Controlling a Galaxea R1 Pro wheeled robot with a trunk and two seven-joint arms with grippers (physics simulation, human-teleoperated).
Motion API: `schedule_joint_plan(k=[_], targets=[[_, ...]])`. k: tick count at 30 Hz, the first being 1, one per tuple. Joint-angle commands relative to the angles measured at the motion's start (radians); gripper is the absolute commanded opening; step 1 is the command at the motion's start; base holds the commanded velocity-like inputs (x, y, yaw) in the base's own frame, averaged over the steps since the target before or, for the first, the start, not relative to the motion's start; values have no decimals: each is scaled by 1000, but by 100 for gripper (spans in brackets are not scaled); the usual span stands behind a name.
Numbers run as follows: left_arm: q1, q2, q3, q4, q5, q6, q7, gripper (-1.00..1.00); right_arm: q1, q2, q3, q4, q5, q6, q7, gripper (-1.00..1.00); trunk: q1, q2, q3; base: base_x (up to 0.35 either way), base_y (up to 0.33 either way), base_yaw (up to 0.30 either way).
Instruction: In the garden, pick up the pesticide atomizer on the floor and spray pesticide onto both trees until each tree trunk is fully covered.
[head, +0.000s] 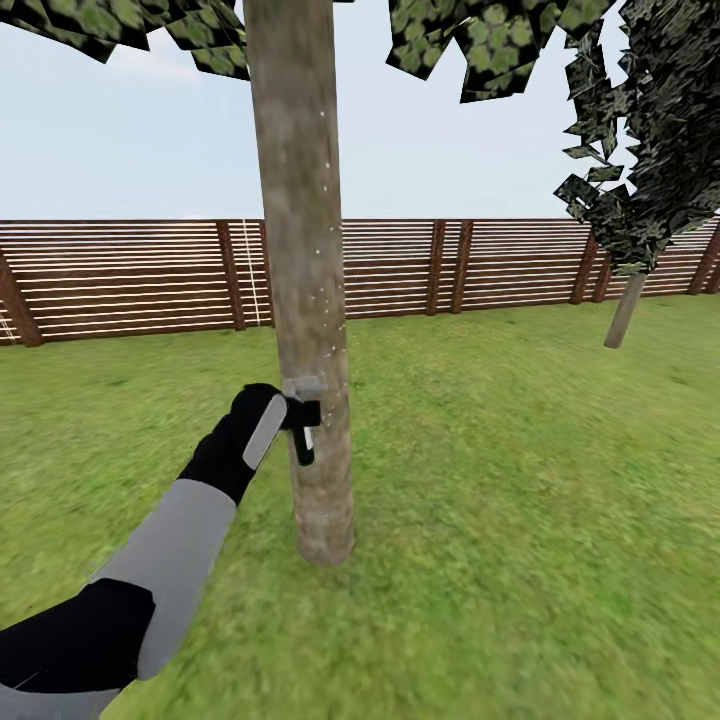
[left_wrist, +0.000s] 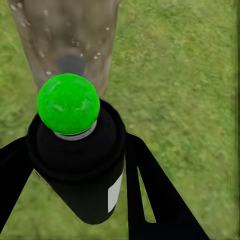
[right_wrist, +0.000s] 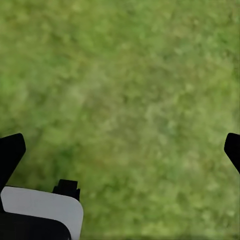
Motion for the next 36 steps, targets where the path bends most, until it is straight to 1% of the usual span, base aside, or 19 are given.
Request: schedule_joint_plan(k=[1, 2, 5, 8, 14, 18, 21, 22, 23, 24, 25, 28, 30, 33, 34, 35, 36], targets=[[-11, 0, 3, -5, 11, 27, 10, -100, 0, 0, 9, -1, -7, -2, -3, 100, 0, -1, -2, 0, 0, 0], [-35, 0, 8, -10, 11, 70, 11, -100, 0, 0, 9, -1, -7, -2, -3, 100, 0, -1, -2, 0, 0, 0], [-74, 0, 11, -14, 11, 96, 11, -100, 0, 0, 9, -1, -7, -2, -3, 100, 0, -1, -2, 0, 0, 0], [-86, 1, 14, -46, 11, 102, 10, -100, 0, 0, 9, -1, -7, -2, -3, 100, 0, -1, -2, 0, 0, 0], [-88, 2, 15, -67, 11, 103, 9, -100, 0, 0, 9, -1, -7, -2, -3, 100, 0, -1, -2, -163, 8, 0], [-91, 1, 18, -108, 8, 103, 9, -100, 0, 1, 9, -1, -6, -2, -3, 100, 0, -1, -2, -41, 4, 0], [-127, 1, 35, -108, 8, 105, 8, -100, 0, 1, 10, -1, -6, -2, -3, 100, 0, -1, -2, -5, 1, 0], [-155, 4, 42, -102, 7, 107, 8, -100, 0, 1, 10, -1, -6, -2, -3, 100, 0, -1, -2, -1, 0, 0], [-198, 8, 46, -75, 7, 108, 8, -100, 0, 1, 10, -1, -6, -2, -2, 100, 0, -1, -2, 0, 0, 0], [-247, 11, 48, -32, 7, 108, 8, -100, 0, 1, 10, -1, -6, -2, -2, 100, 0, -1, -2, 0, 0, 0], [-283, 12, 48, 0, 7, 109, 8, -100, 0, 1, 10, -1, -6, -2, -3, 100, 0, -1, -2, 0, 0, 0], [-442, 14, 49, 129, 7, 110, 8, -100, 0, 1, 10, -1, -6, -2, -2, 100, 0, -1, -2, 0, 0, 0], [-499, 15, 50, 161, 7, 111, 8, -100, 0, 1, 10, -1, -6, -2, -3, 100, 0, -1, -2, 0, 0, 0], [-615, 15, 50, 260, 7, 113, 8, -100, 0, 1, 10, 1, -6, -2, -2, 100, 0, -1, -2, 0, 0, 0], [-637, 16, 50, 275, 7, 113, 8, -100, 0, 1, 10, 2, -6, -2, -2, 100, 0, -1, -2, 0, 0, 0], [-665, 22, 50, 289, 7, 113, 8, -100, 0, 1, 10, 3, -6, -2, -2, 100, 0, -1, -2, 0, 0, 0], [-681, 28, 50, 295, 7, 113, 8, -100, 0, 1, 10, 3, -6, -2, -2, 100, 0, -1, -2, 0, 0, 0]])
